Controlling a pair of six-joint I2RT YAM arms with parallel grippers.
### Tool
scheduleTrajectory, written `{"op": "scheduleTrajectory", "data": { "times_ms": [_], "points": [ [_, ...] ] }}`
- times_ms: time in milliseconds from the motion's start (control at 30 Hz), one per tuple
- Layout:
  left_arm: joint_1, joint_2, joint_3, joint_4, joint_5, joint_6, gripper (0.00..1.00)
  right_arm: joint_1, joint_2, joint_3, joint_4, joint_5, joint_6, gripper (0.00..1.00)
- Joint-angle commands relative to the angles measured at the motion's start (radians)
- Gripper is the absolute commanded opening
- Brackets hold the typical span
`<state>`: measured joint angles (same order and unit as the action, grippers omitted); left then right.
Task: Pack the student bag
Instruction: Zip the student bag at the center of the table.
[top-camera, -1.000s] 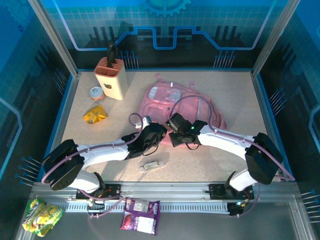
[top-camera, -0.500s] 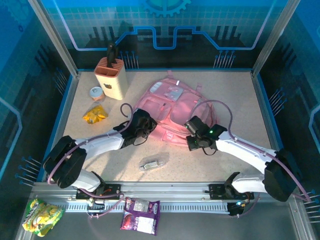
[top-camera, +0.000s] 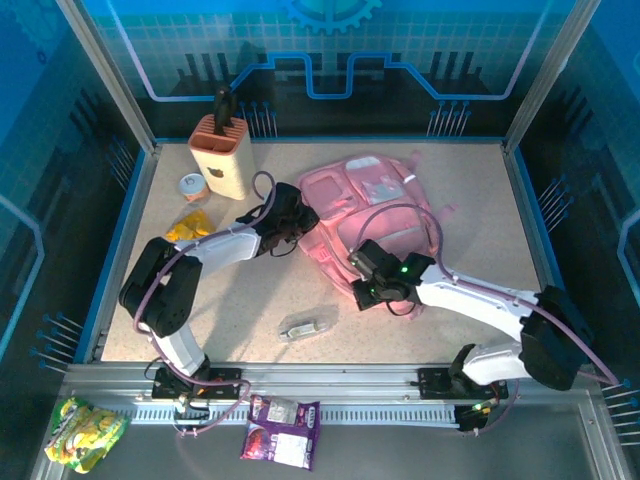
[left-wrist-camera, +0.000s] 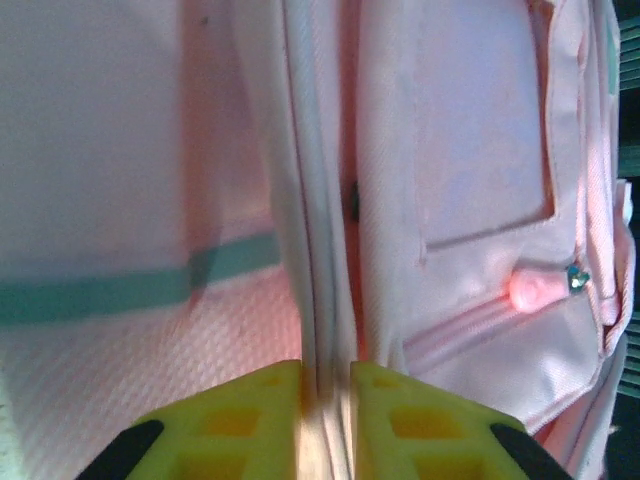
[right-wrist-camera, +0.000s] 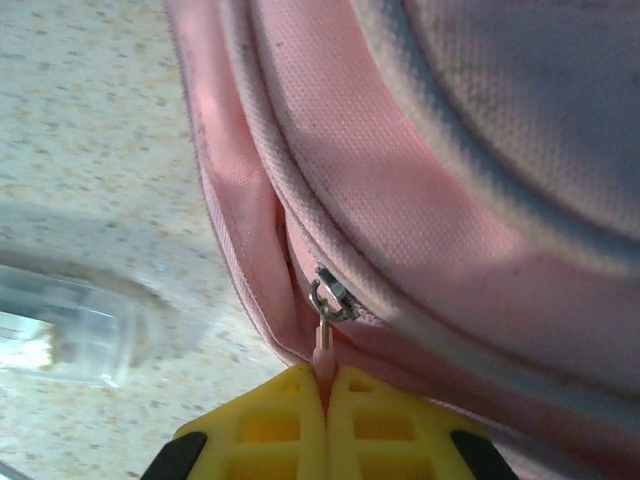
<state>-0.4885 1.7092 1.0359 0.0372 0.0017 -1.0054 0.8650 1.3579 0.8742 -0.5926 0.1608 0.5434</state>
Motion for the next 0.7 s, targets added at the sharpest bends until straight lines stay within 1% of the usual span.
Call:
{"op": "scheduleTrajectory", "data": {
  "times_ms": [0,33,100,167,233,267,333,433,533,667],
  "points": [
    [-0.003,-0.109,-0.088,-0.003,0.065,0.040,0.42,0.014,0.028,0.033,0.037,-0.047,0.036,0.00],
    [-0.006,-0.151,-0.129,-0.005,0.057,0.024,0.48,0.014,0.029,0.026,0.036,-0.030,0.035,0.00],
    [-0.020,-0.232,-0.218,0.023,0.056,-0.038,0.55,0.013,0.029,0.011,0.034,0.002,0.039,0.00],
    [-0.060,-0.299,-0.300,0.082,0.035,-0.100,0.58,0.013,0.029,0.011,0.041,-0.002,0.037,0.00],
    [-0.135,-0.344,-0.329,0.085,-0.021,-0.147,0.61,0.015,0.030,-0.019,0.053,-0.015,0.036,0.00],
    [-0.168,-0.350,-0.326,0.088,-0.031,-0.151,0.61,0.013,0.030,-0.021,0.057,-0.016,0.038,0.00],
    [-0.222,-0.347,-0.315,0.078,-0.058,-0.195,0.60,0.014,0.028,-0.022,0.055,-0.008,0.043,0.00],
    [-0.299,-0.319,-0.341,0.141,-0.142,-0.290,0.55,0.014,0.021,-0.023,0.065,-0.008,0.038,0.00],
    [-0.325,-0.270,-0.374,0.219,-0.162,-0.388,0.52,0.013,0.015,-0.029,0.077,0.000,0.036,0.00],
    [-0.345,-0.226,-0.411,0.298,-0.209,-0.476,0.44,0.014,0.023,-0.028,0.089,-0.012,0.031,0.00]
  ]
}}
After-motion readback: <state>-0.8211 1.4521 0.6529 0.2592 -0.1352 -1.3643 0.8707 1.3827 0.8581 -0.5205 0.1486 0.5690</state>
